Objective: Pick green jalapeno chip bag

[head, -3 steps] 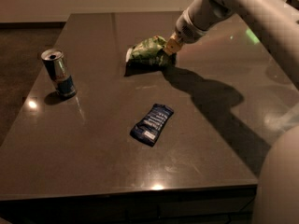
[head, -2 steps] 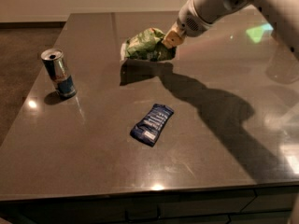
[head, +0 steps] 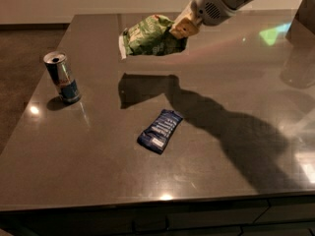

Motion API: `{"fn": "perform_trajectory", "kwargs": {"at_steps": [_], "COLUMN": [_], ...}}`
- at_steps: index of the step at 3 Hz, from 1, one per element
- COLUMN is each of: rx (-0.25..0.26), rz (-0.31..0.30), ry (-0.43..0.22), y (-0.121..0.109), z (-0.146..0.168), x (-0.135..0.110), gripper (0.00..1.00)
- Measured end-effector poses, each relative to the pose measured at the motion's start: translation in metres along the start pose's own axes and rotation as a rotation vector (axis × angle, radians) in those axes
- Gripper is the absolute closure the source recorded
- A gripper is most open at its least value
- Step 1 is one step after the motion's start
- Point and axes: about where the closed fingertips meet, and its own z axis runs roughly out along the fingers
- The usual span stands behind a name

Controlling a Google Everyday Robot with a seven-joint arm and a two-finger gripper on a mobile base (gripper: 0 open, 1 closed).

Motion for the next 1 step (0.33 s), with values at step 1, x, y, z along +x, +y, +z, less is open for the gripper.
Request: {"fn": "perform_trajectory", "kwargs": {"at_steps": [1], "rx": [-0.002], "rz": [-0.001], "ry": [-0.001], "y": [0.0006], "z": [-0.0006], "x": [-0.0002], "gripper": [1.0]}}
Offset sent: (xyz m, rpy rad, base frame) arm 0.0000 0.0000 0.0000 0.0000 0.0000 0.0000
